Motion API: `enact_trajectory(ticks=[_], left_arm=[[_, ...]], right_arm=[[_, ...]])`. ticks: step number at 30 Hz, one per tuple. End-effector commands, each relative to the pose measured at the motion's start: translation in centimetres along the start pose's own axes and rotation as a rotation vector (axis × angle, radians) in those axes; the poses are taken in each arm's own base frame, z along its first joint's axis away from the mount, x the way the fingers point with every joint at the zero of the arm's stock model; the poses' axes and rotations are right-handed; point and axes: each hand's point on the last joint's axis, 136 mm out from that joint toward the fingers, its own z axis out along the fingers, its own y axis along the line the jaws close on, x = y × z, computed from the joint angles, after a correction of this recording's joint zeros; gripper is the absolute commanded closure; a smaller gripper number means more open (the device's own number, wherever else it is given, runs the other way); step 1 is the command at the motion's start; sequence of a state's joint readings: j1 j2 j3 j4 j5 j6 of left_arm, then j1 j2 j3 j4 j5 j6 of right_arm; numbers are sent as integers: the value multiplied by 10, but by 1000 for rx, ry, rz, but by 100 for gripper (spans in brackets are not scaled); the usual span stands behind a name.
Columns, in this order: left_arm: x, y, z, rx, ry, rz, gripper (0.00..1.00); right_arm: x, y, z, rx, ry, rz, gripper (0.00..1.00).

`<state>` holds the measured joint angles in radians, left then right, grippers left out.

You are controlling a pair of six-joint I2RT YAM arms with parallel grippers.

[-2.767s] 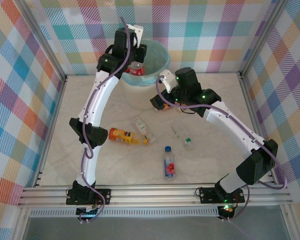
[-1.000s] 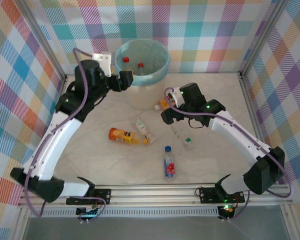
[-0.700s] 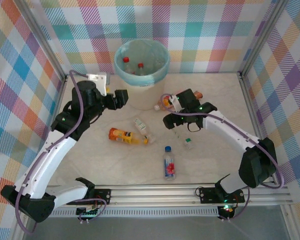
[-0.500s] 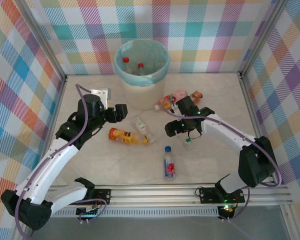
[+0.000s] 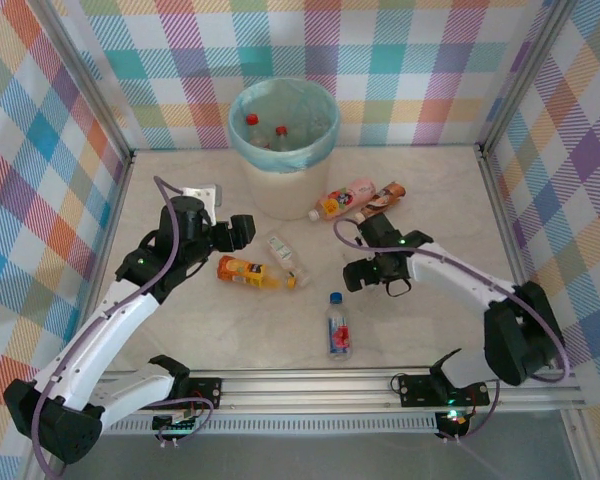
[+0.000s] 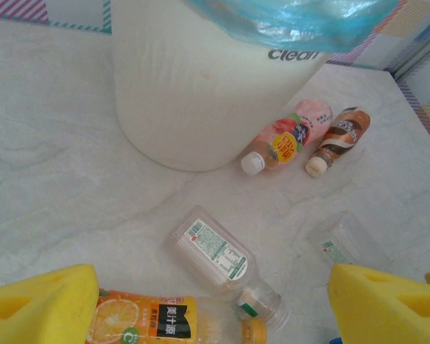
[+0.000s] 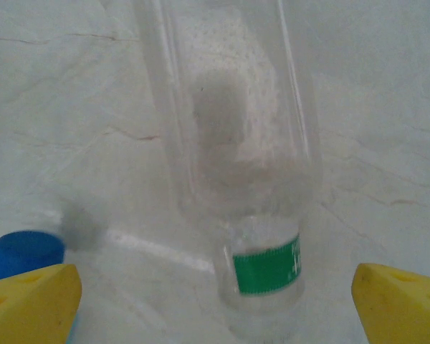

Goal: Put the plastic bottles in the bin

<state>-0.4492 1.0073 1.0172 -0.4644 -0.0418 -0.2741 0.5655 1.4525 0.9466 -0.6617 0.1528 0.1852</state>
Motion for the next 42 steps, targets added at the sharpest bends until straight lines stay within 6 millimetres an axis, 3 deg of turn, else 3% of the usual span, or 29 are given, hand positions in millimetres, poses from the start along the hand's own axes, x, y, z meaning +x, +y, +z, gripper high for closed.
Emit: enact_trajectory(ticks=[1,10,15,20,25,29,34,38,42], left_arm=[[-4,-2,-3,13,-18,-20,16],[-3,2,-7,-6,-16,-32,16],[-3,1,-4,-8,-9,-36,16],[-11,-3,-4,5,-21,-41,16],[-24,-17,-3,62,-34,-50,16],[-29,-31,3,123,-15,-64,15],[-37,-70,7,323,14,-151,7],[-44,-98,9,461,24,-198,7],[-40,-121,14,542,67,-213,7]], right_arm=[[-25,-4,10,30,-44,-55,3],[-42,-6,44,32,-11,-108,7],[-44,-4,48,9,-9,-121,25],[-42,-4,36,1,-20,-126,40],[-39,5,5,-65,-72,-117,44],[-44,24,-32,-184,-175,-130,44],[-62,58,-91,-365,-375,-195,41],[-81,76,-135,-470,-542,-221,41],[-84,104,-156,-622,-615,-307,42]])
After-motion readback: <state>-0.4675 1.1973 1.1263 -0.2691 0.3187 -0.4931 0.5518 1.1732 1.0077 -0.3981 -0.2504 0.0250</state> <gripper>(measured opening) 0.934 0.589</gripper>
